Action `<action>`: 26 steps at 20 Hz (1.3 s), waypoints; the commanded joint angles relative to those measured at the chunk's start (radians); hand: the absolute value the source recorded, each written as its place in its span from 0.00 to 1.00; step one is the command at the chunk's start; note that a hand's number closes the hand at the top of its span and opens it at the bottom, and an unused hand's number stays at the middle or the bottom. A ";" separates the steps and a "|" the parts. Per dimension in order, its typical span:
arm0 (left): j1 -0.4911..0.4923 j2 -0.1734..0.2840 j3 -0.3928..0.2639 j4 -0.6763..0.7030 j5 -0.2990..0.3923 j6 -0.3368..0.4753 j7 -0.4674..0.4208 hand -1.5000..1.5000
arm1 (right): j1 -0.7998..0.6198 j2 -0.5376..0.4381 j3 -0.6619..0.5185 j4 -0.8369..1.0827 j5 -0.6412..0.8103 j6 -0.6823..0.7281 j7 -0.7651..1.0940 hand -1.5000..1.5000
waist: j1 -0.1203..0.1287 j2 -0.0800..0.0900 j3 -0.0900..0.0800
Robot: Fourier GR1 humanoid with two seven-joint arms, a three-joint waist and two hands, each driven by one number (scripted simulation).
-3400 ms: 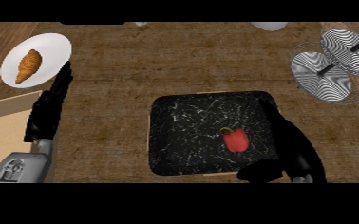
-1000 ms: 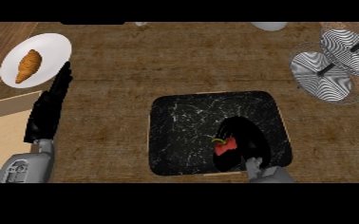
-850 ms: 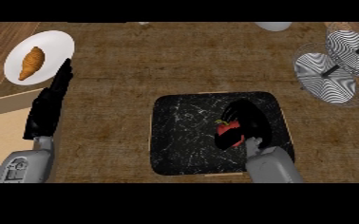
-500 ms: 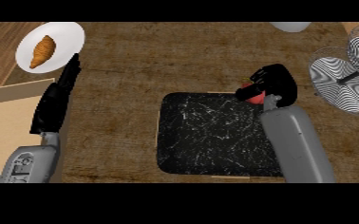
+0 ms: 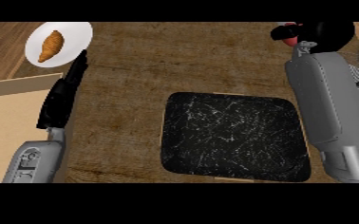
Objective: Pick the bell pepper from the tray and place it in the tiered basket
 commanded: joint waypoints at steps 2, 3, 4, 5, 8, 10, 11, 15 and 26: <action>-0.015 -0.010 0.000 0.014 -0.004 0.009 0.007 0.50 | -0.190 -0.076 -0.043 0.131 0.189 -0.123 0.160 1.00 | -0.003 -0.004 0.001; -0.026 -0.006 0.000 0.012 0.001 0.000 0.016 0.50 | -0.195 -0.070 -0.040 0.179 0.235 -0.135 0.179 1.00 | -0.002 -0.002 0.001; -0.007 -0.008 -0.003 0.011 -0.001 0.000 0.000 0.50 | -0.232 -0.089 -0.050 0.200 0.267 -0.118 0.196 1.00 | 0.001 -0.004 0.001; 0.004 0.019 0.016 0.029 0.012 -0.022 -0.017 0.50 | -0.272 -0.090 -0.056 0.226 0.286 -0.102 0.204 1.00 | -0.007 -0.009 0.000; -0.003 0.004 0.009 0.027 -0.009 0.006 0.000 0.50 | -0.339 -0.114 -0.062 0.353 0.367 -0.024 0.224 1.00 | -0.021 -0.012 0.001; 0.019 -0.010 0.002 0.021 -0.008 0.010 -0.008 0.50 | -0.412 -0.111 -0.093 0.409 0.372 -0.009 0.234 1.00 | -0.022 -0.015 0.002; -0.004 -0.001 0.009 0.029 -0.011 0.011 0.004 0.50 | -0.438 -0.110 -0.115 0.444 0.360 -0.014 0.217 1.00 | -0.026 -0.013 0.002; 0.000 -0.024 0.012 0.045 -0.015 0.035 -0.019 0.50 | -0.415 -0.120 -0.184 0.500 0.336 -0.183 0.140 1.00 | -0.047 -0.012 0.004; 0.015 0.006 0.042 0.024 -0.001 0.016 0.010 0.50 | -0.452 -0.270 -0.167 0.756 0.472 -0.015 0.089 1.00 | -0.074 -0.024 0.003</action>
